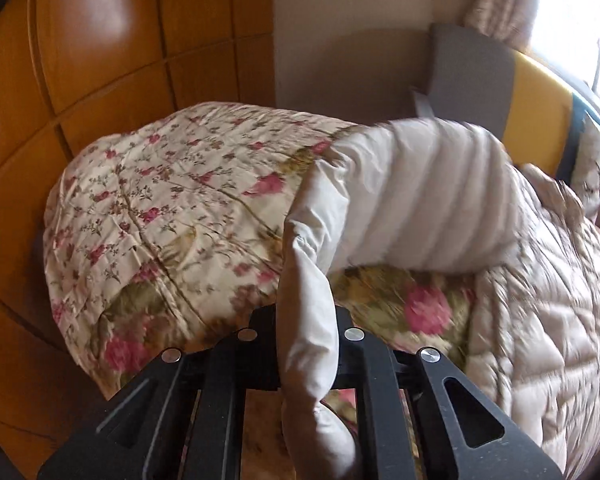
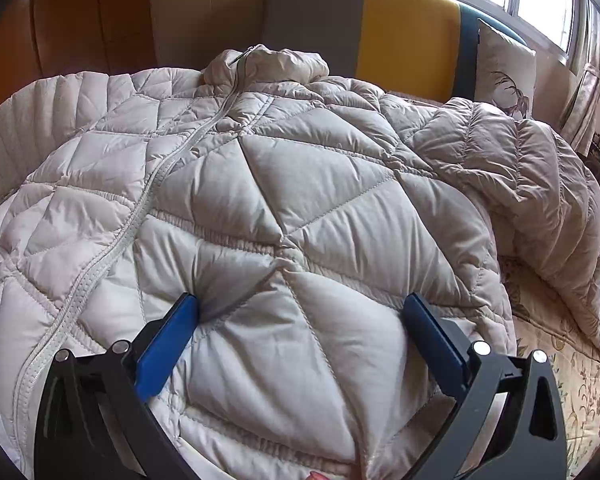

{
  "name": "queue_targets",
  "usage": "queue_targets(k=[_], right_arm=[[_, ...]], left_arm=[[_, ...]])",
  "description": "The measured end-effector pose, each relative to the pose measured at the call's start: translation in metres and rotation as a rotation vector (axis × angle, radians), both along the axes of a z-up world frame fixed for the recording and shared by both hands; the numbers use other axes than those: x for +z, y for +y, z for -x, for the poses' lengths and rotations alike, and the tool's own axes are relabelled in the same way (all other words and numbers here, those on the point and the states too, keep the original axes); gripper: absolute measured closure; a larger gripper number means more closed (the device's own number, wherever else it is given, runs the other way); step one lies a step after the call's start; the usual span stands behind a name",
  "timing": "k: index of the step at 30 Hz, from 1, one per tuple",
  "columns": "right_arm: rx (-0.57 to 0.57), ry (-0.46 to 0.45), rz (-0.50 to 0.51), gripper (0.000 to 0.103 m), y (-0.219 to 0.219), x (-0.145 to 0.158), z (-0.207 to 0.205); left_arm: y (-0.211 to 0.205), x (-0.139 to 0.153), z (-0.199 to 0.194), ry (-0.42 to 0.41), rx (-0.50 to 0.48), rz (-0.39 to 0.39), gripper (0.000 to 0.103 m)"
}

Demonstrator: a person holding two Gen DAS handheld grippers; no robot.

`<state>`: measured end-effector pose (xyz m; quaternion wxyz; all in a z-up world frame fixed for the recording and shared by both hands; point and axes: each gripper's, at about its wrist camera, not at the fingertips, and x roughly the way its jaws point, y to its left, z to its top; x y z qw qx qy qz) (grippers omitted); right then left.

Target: Fold large clothes

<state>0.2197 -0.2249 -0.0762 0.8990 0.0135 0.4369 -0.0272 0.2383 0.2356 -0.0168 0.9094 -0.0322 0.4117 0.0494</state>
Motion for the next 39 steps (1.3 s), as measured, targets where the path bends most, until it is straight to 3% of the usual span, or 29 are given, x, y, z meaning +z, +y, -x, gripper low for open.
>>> queue_targets(k=[3,5,7,9,10,12,15,19,22,25,27,30,32,35,39], right_arm=[[0.000,-0.001,0.001,0.002,0.000,0.000,-0.001],[0.000,0.000,0.001,0.002,0.000,0.000,-0.001],[0.000,0.000,0.002,0.002,0.000,0.000,-0.001],[0.000,0.000,0.002,0.002,0.000,0.001,-0.001],[0.000,0.000,0.002,0.002,0.001,0.001,-0.001],[0.000,0.000,0.004,0.002,0.001,0.001,0.000],[-0.001,0.001,0.008,0.002,0.001,0.000,-0.001],[-0.002,0.002,0.006,0.002,0.001,-0.001,-0.003],[-0.002,0.003,0.002,0.002,0.000,-0.001,-0.003],[-0.002,0.003,0.003,0.002,0.000,-0.001,-0.003],[-0.002,0.002,0.001,0.002,0.000,0.000,-0.003],[-0.002,0.003,0.004,0.002,0.000,0.000,-0.003],[-0.002,0.012,0.010,0.002,0.001,0.000,-0.004],[-0.001,0.048,0.050,0.002,0.006,0.000,-0.011],[0.006,0.062,0.002,0.002,-0.002,0.009,-0.010]], left_arm=[[0.031,-0.005,-0.033,0.062,0.028,0.043,0.093],[0.050,-0.009,-0.052,0.093,0.067,0.036,0.081],[0.064,-0.013,-0.068,0.116,0.126,0.007,0.031],[0.080,-0.017,-0.079,0.117,0.201,-0.044,0.009],[0.090,-0.021,-0.084,0.124,0.225,-0.041,0.008],[0.108,-0.027,-0.090,0.145,0.235,0.049,0.006],[0.128,-0.030,-0.092,0.148,0.253,0.117,0.003],[0.155,-0.032,-0.097,0.205,0.242,0.333,0.003],[0.171,-0.028,-0.093,0.230,0.239,0.421,0.003],[0.187,-0.012,-0.083,0.177,0.252,0.465,0.003],[0.208,0.002,-0.069,0.097,0.331,0.492,0.003],[0.243,0.016,-0.034,-0.043,0.492,0.603,0.004],[0.247,0.023,-0.012,-0.118,0.527,0.602,0.004],[0.225,0.031,0.007,-0.169,0.488,0.518,0.004],[0.156,0.031,0.018,-0.130,0.239,0.457,0.004]])
